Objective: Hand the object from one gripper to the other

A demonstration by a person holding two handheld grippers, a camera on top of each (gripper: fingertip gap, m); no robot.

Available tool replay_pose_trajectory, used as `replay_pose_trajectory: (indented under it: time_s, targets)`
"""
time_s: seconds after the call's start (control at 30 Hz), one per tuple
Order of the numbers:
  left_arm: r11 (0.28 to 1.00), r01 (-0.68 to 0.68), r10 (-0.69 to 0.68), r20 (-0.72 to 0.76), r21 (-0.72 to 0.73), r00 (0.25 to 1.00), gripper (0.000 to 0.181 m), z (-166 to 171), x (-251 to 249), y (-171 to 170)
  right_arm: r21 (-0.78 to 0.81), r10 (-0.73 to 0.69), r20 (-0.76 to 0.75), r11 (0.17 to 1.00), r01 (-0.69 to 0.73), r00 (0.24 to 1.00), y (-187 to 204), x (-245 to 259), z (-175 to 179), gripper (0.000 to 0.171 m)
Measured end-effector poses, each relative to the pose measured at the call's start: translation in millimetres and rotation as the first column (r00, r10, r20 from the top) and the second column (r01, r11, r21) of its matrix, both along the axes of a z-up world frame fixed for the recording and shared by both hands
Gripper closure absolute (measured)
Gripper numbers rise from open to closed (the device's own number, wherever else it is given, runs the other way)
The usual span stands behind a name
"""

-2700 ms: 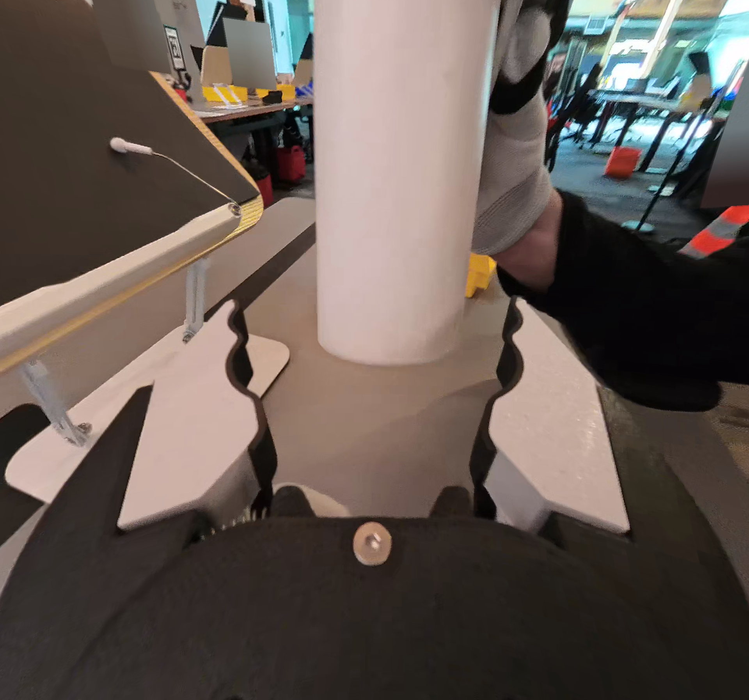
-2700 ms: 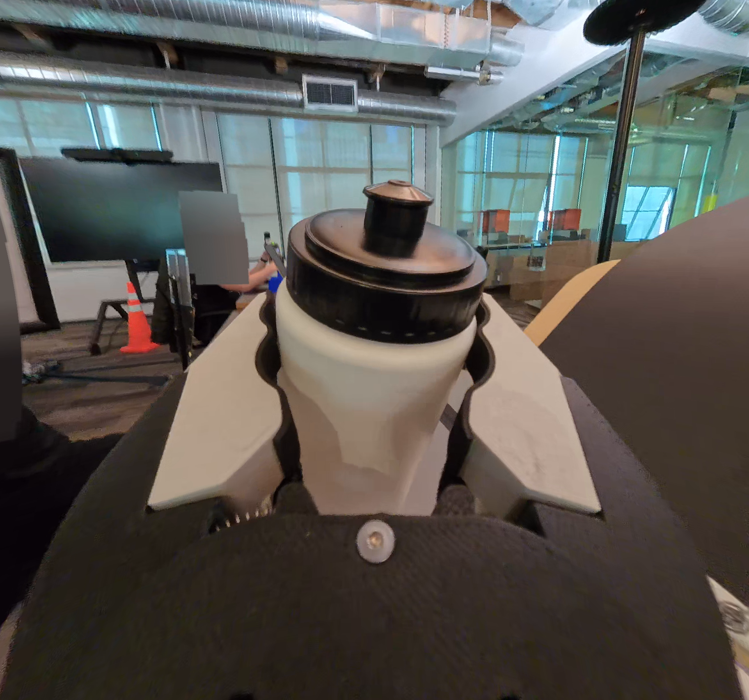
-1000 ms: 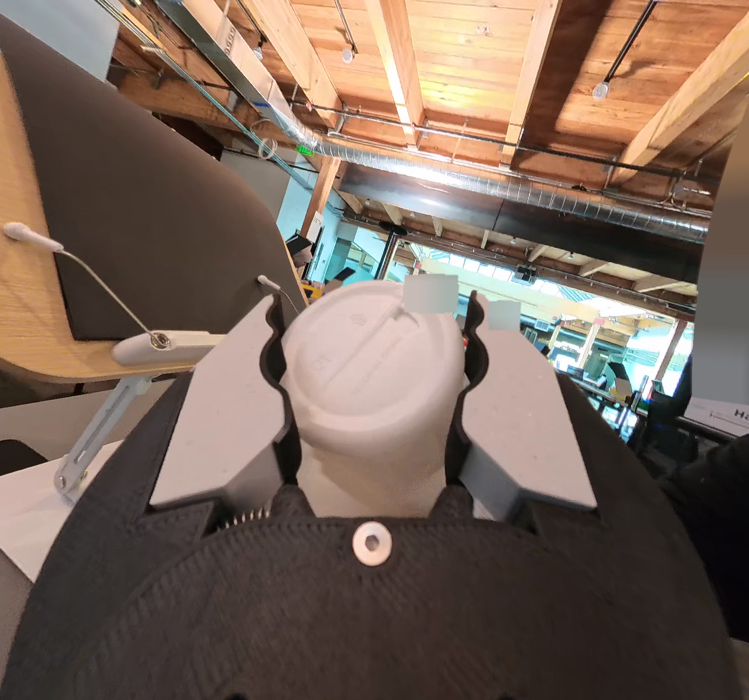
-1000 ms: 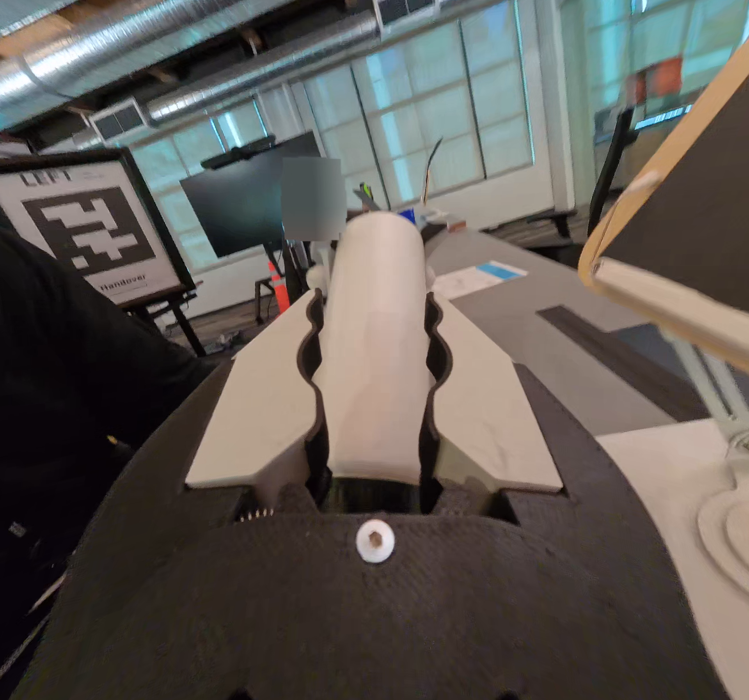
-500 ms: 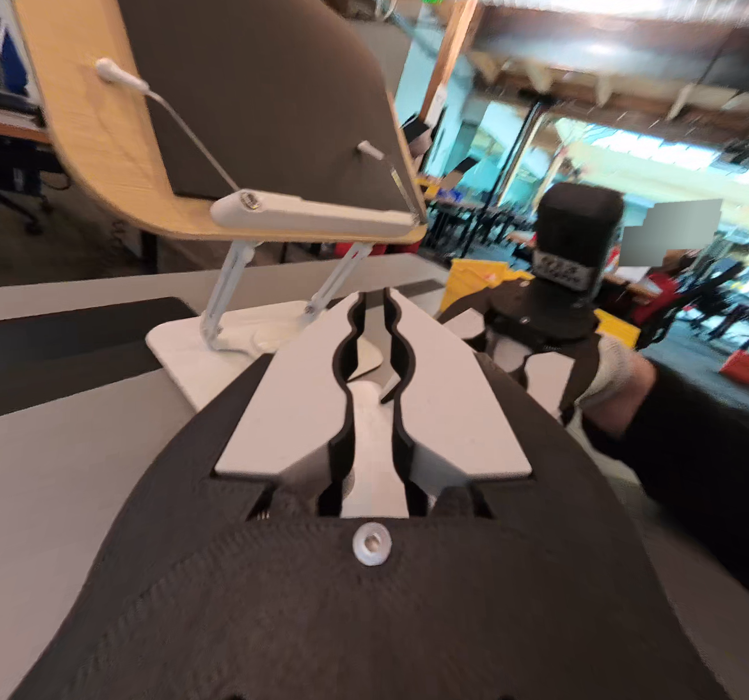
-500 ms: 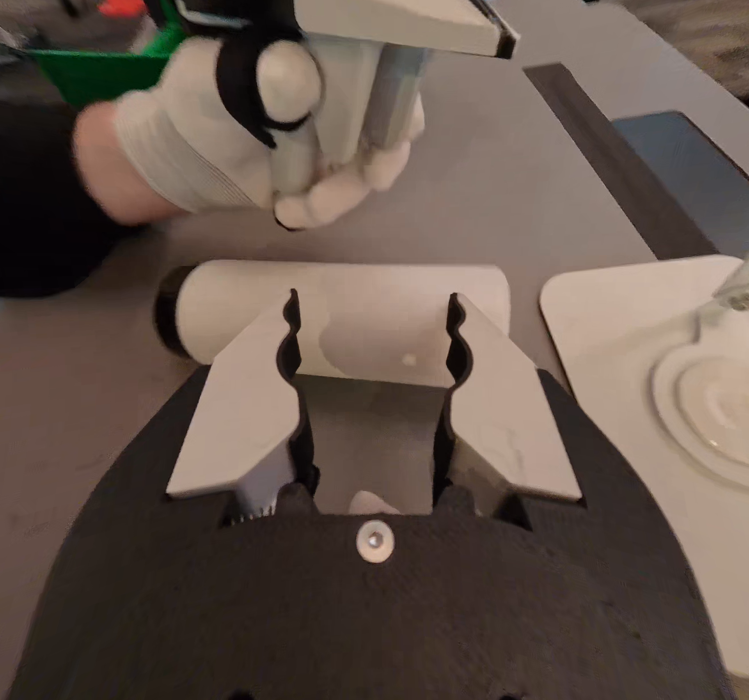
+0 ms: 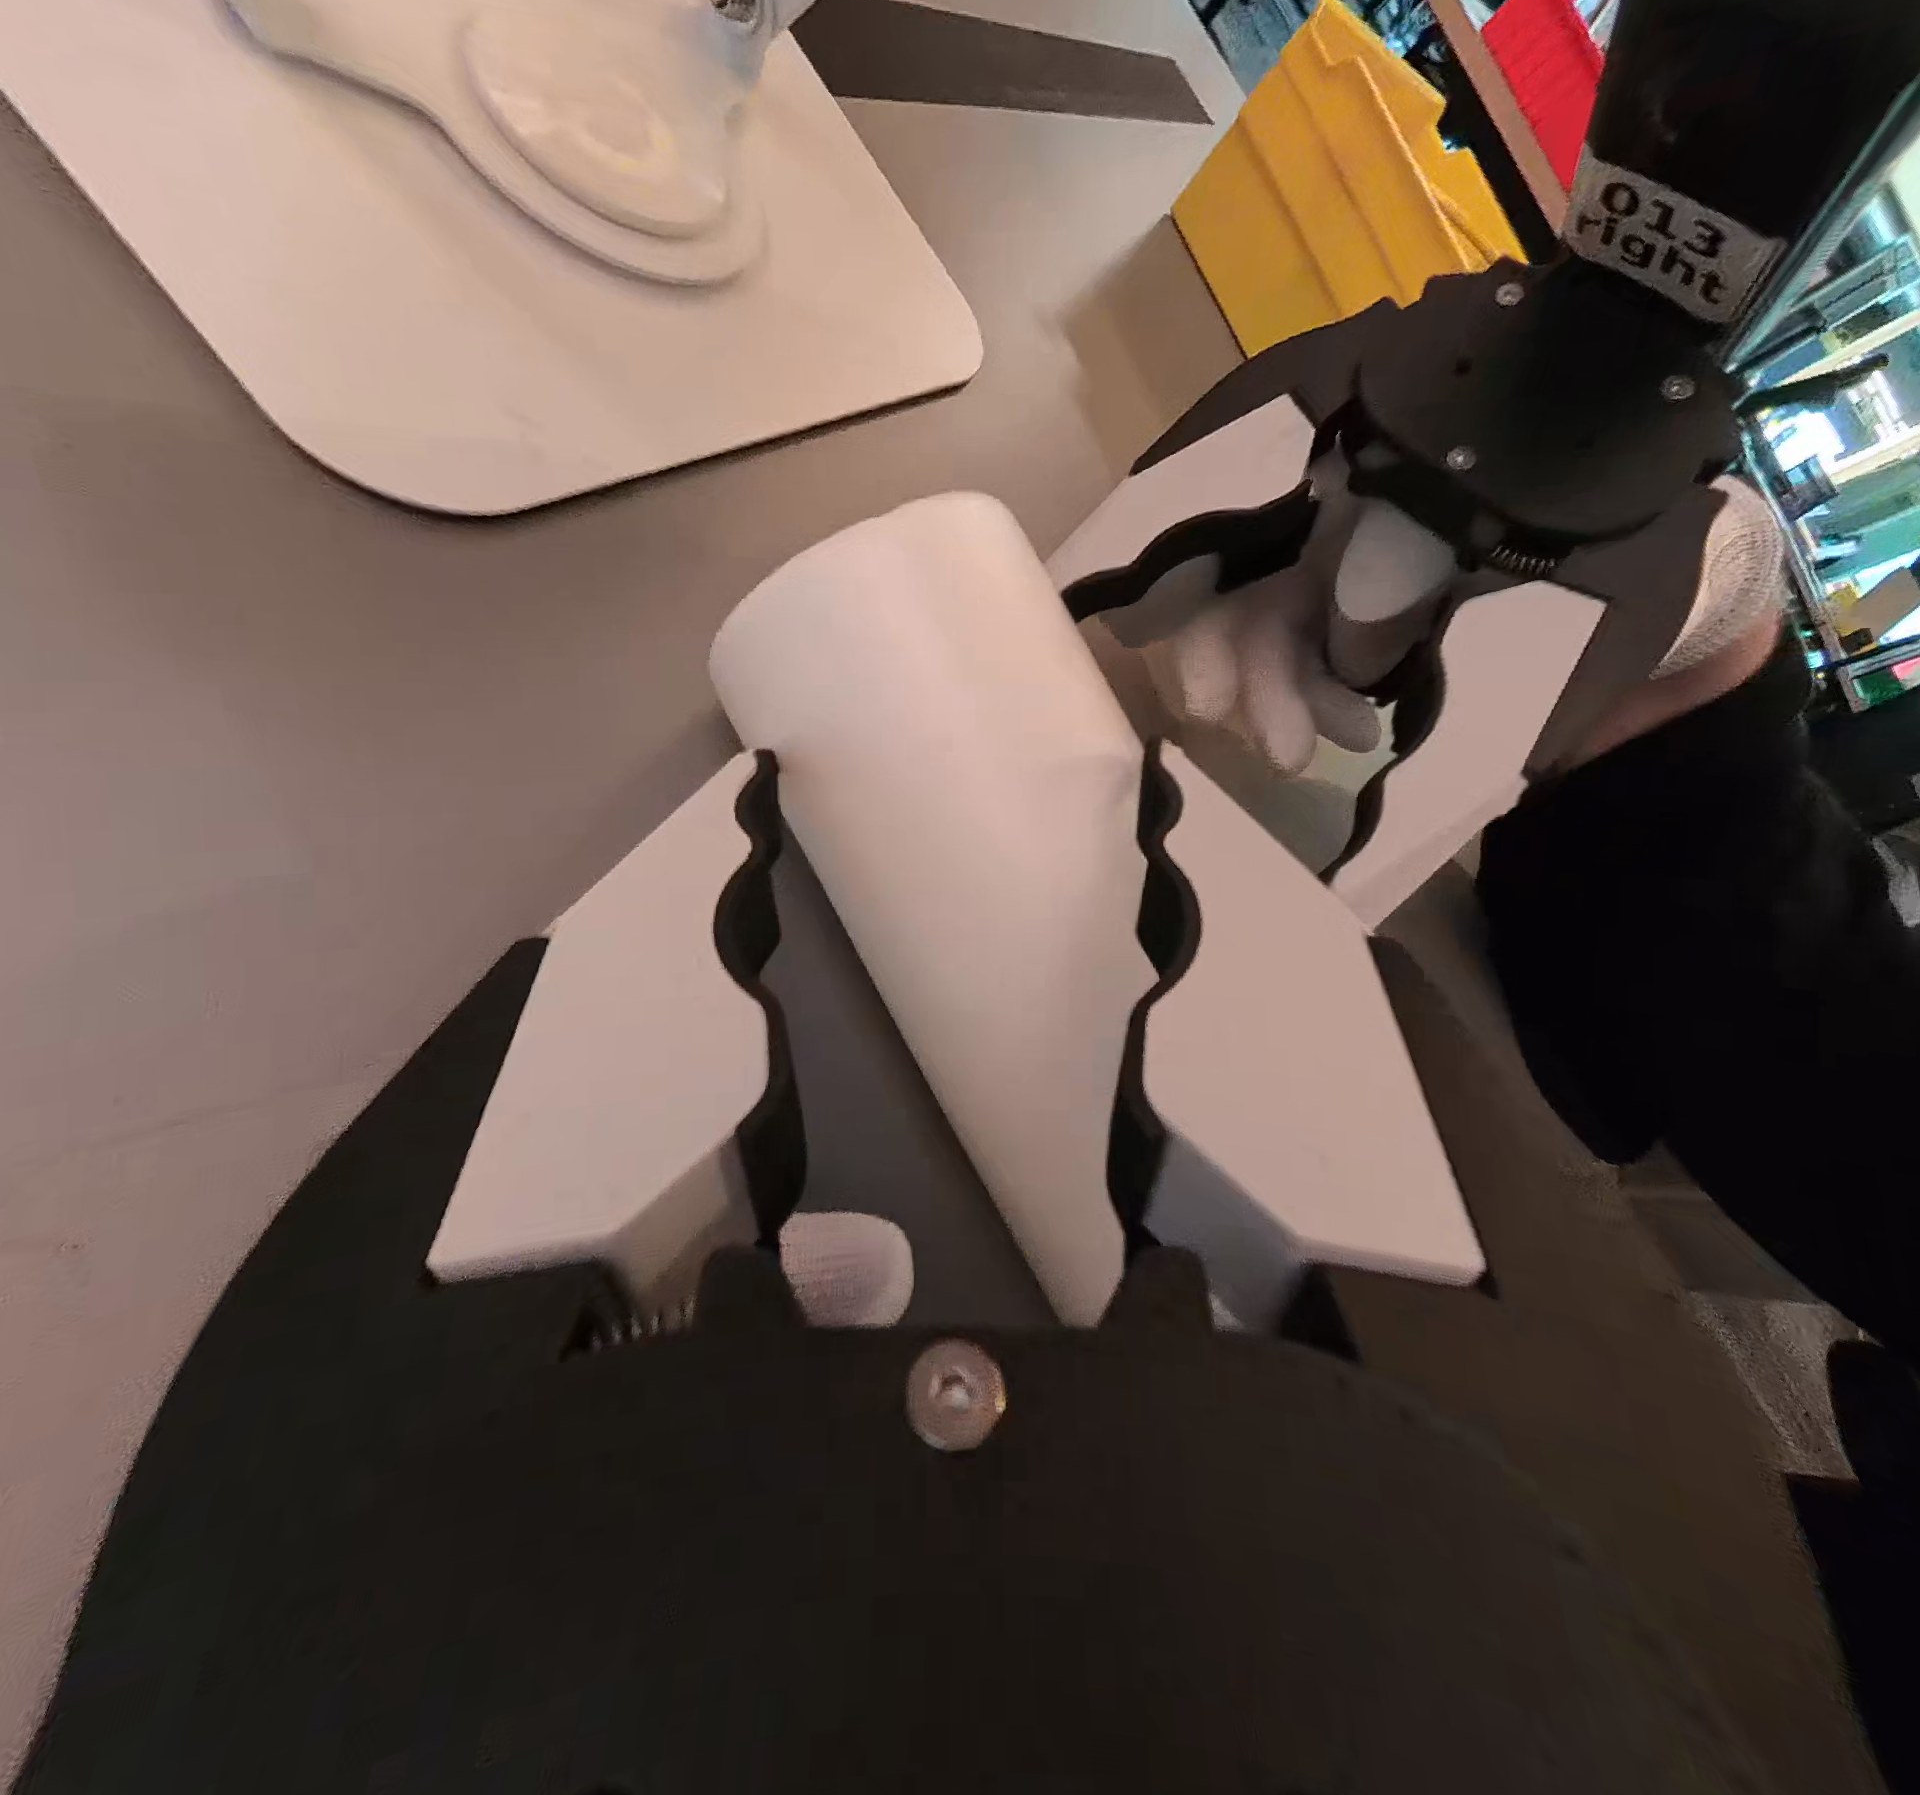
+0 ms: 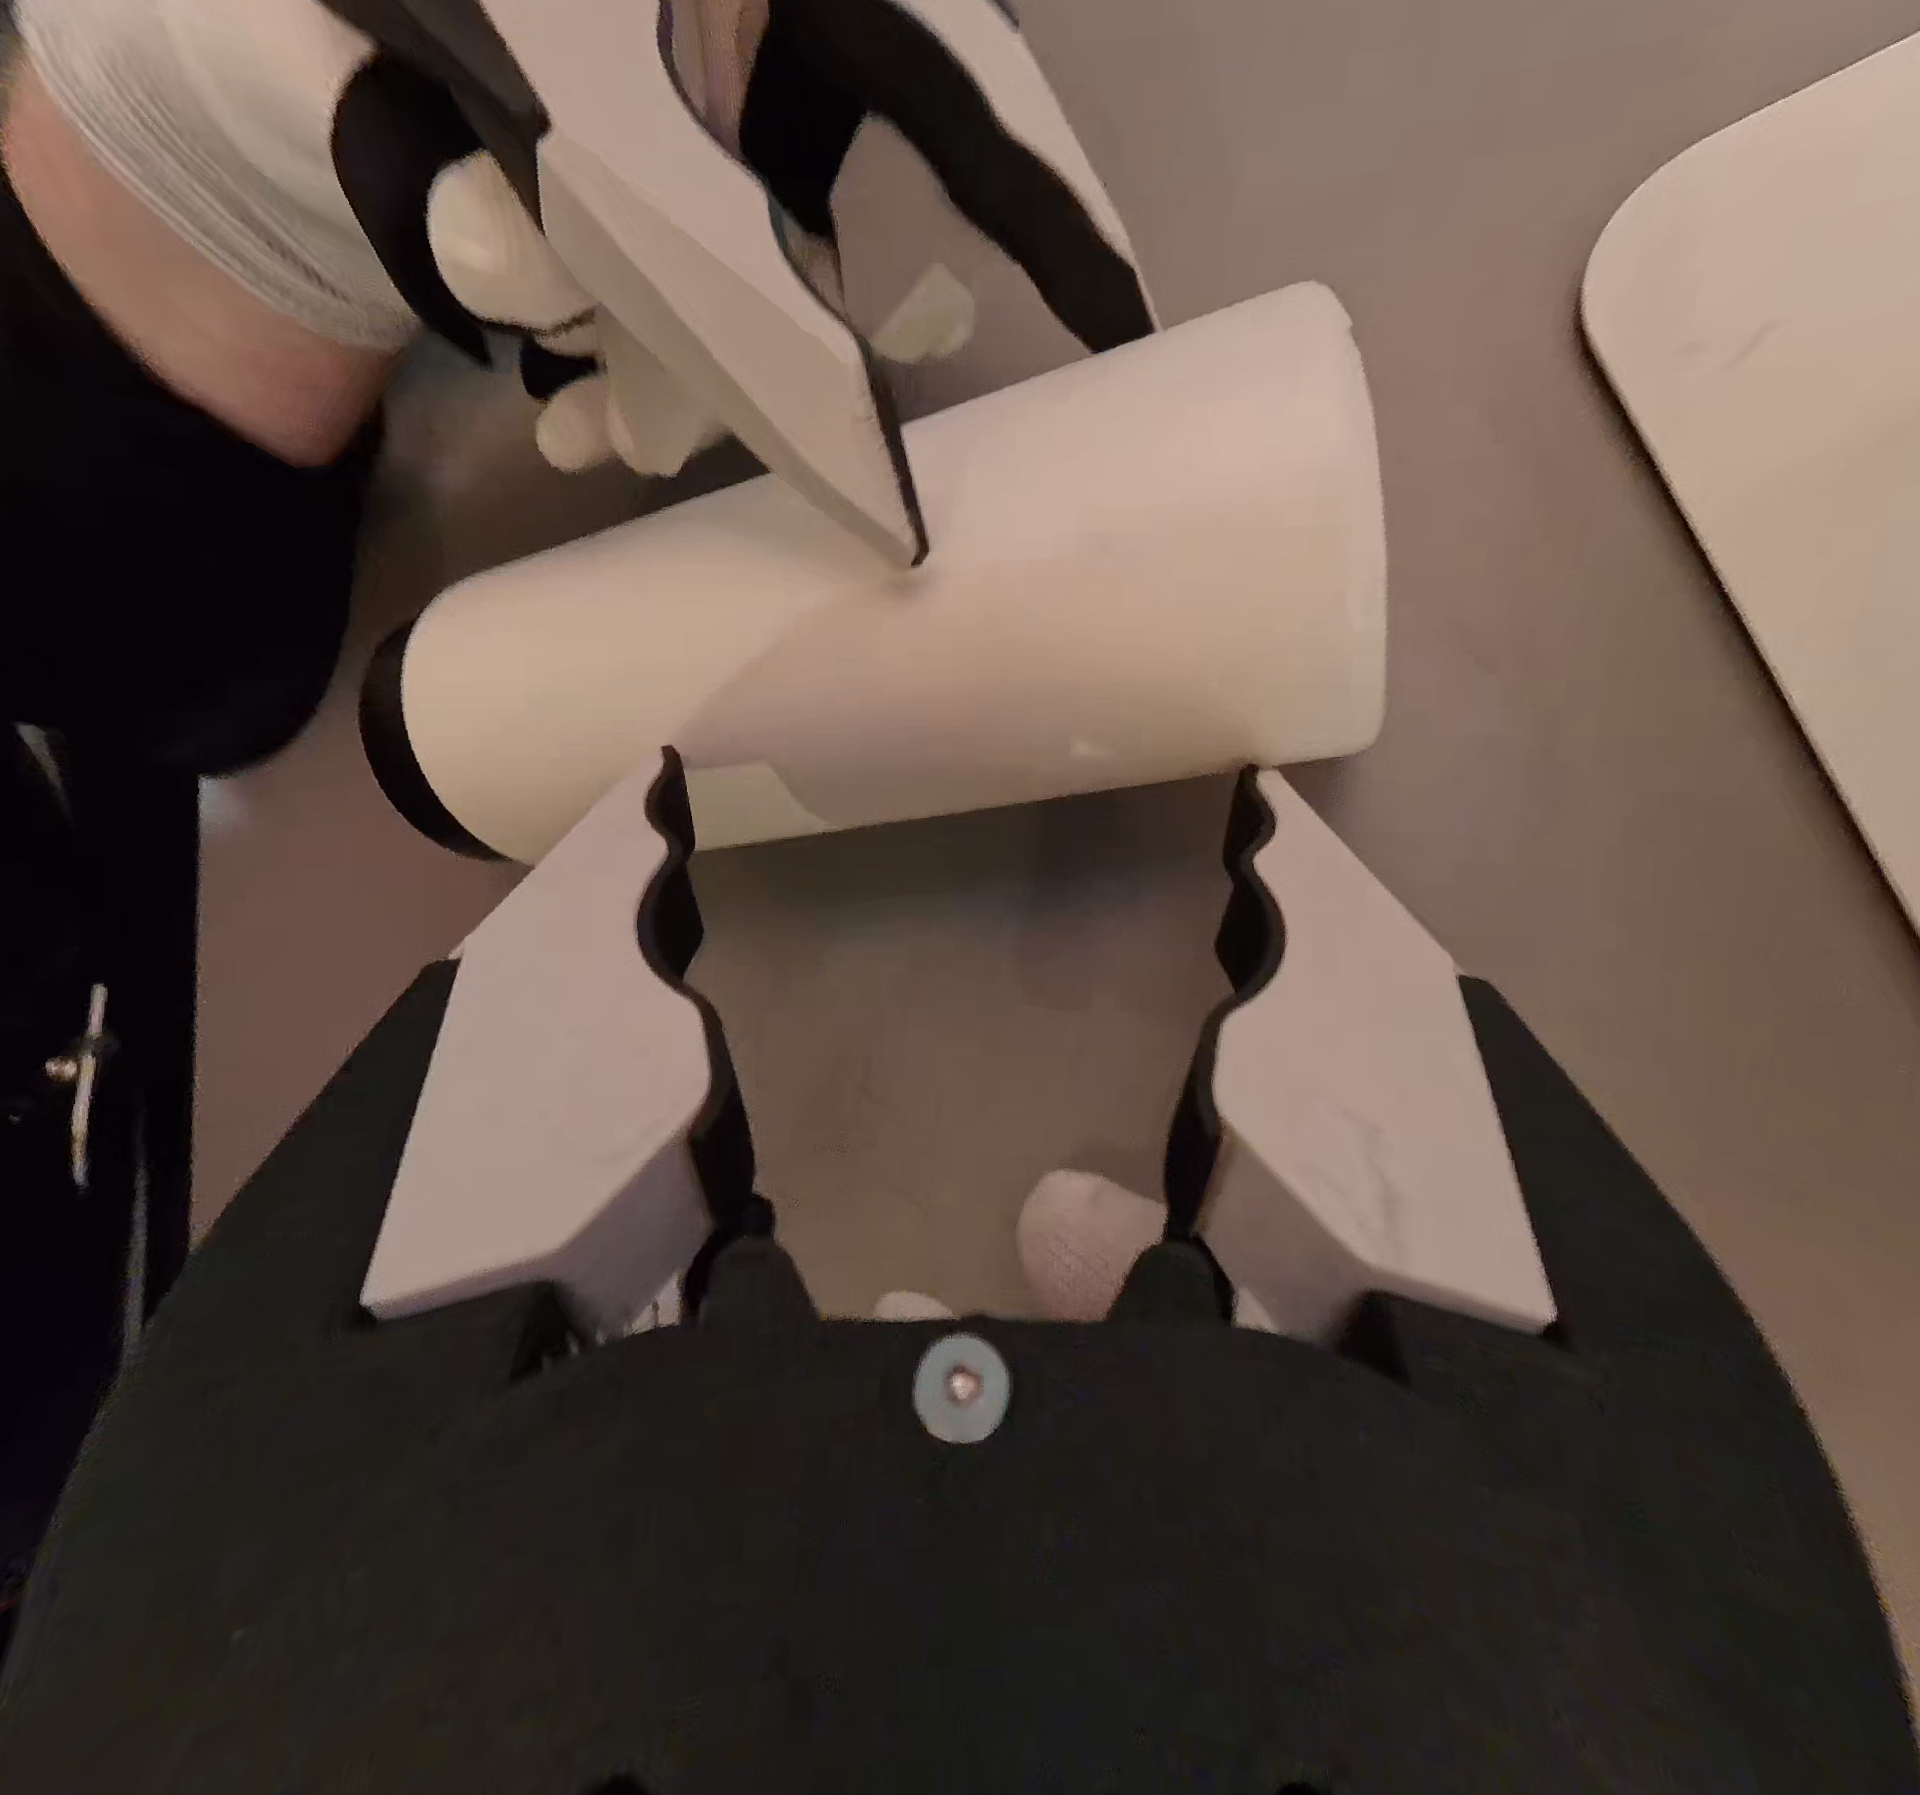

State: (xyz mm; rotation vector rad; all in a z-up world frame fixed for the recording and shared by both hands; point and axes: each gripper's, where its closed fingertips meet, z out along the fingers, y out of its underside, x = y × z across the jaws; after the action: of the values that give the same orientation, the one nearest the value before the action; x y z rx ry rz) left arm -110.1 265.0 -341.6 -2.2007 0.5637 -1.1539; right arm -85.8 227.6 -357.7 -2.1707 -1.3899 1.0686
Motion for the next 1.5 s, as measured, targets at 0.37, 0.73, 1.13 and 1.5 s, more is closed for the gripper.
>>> replay_pose_trajectory:
  time_s: [0.37,0.73,1.13,1.5]
  targets:
    - [0.995,0.028,-0.016,0.118,-0.101,0.993,0.080,-7,11,-3,0.149,-0.091,-0.317,0.978,0.145,0.944,30,-29,36,0.052]
    - [0.982,0.177,-0.186,0.510,0.068,0.840,0.075,61,53,-26,0.421,0.181,-0.592,0.901,0.109,0.785,-12,-45,124,0.114]
    - [0.948,-0.012,-0.187,0.589,0.317,0.786,0.078,125,14,-16,0.435,0.164,-0.481,0.897,0.073,0.861,-15,-24,146,0.065]
    - [0.770,-0.065,-0.231,0.372,0.634,0.899,0.078,161,19,-41,0.357,0.247,-0.371,0.928,-0.108,0.895,-46,-71,79,0.070]
